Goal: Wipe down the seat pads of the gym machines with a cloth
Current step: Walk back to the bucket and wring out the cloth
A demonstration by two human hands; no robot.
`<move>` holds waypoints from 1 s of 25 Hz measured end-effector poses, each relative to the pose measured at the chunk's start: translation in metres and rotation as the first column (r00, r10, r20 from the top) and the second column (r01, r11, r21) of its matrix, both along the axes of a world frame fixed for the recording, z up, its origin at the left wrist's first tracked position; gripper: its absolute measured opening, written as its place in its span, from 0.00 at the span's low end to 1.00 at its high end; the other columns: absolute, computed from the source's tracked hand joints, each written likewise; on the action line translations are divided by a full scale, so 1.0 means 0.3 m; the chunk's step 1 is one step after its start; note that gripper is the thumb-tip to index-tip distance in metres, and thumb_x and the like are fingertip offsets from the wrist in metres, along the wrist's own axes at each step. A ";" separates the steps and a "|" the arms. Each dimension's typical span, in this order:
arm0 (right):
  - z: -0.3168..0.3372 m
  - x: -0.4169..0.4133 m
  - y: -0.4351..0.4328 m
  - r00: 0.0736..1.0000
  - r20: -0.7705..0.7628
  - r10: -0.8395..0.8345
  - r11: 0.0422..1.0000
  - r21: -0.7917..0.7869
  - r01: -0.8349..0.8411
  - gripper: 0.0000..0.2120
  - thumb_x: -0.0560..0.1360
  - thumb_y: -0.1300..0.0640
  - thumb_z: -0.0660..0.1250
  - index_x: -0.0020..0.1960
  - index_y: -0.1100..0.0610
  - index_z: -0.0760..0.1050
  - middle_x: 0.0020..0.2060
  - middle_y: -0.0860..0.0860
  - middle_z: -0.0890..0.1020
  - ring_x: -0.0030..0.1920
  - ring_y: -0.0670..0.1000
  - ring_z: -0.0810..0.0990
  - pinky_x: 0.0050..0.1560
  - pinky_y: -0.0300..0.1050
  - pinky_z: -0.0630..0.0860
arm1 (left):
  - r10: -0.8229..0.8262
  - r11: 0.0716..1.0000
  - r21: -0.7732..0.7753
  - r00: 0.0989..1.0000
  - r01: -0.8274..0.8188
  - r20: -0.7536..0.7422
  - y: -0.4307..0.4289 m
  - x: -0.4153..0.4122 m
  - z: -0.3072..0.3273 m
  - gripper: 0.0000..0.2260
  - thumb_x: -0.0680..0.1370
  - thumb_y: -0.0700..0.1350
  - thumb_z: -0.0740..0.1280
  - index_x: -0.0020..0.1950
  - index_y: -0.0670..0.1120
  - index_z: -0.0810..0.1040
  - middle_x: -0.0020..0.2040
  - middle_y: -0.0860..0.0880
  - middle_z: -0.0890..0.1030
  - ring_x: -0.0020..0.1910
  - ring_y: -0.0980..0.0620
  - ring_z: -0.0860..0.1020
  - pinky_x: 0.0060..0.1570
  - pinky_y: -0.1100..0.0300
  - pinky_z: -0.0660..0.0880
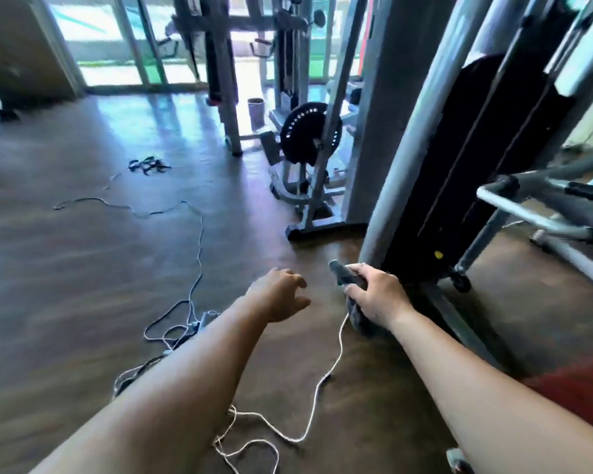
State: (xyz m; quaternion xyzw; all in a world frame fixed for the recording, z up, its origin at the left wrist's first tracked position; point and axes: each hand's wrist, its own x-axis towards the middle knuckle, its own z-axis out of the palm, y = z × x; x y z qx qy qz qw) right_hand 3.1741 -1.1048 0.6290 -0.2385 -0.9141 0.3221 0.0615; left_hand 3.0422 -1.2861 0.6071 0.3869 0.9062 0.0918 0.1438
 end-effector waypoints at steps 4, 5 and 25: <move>0.023 -0.373 -0.309 0.978 -0.002 0.208 0.978 0.032 -0.208 0.20 0.74 0.51 0.69 0.65 0.43 0.77 0.57 0.50 0.85 0.60 0.56 0.81 0.58 0.46 0.74 | 0.181 0.983 -0.031 0.983 -0.182 -0.033 -0.377 -0.279 0.009 0.22 0.79 0.58 0.67 0.71 0.52 0.78 0.68 0.48 0.78 0.69 0.43 0.73 0.67 0.53 0.71; 0.025 -0.455 -0.376 0.972 -0.017 0.233 0.972 0.028 -0.232 0.20 0.73 0.51 0.70 0.65 0.42 0.77 0.57 0.50 0.85 0.59 0.55 0.81 0.59 0.46 0.75 | 0.210 0.977 -0.038 0.977 -0.212 -0.051 -0.458 -0.341 0.015 0.22 0.79 0.58 0.67 0.71 0.52 0.78 0.68 0.47 0.78 0.69 0.43 0.73 0.67 0.53 0.71; -0.031 -2.179 -0.699 0.832 0.001 0.554 0.832 0.001 -0.554 0.18 0.72 0.45 0.67 0.61 0.34 0.74 0.52 0.45 0.85 0.54 0.52 0.82 0.56 0.50 0.78 | 0.575 0.809 -0.091 0.814 -0.580 -0.075 -0.897 -1.801 -0.002 0.22 0.80 0.60 0.63 0.73 0.55 0.74 0.70 0.51 0.75 0.72 0.47 0.68 0.68 0.50 0.71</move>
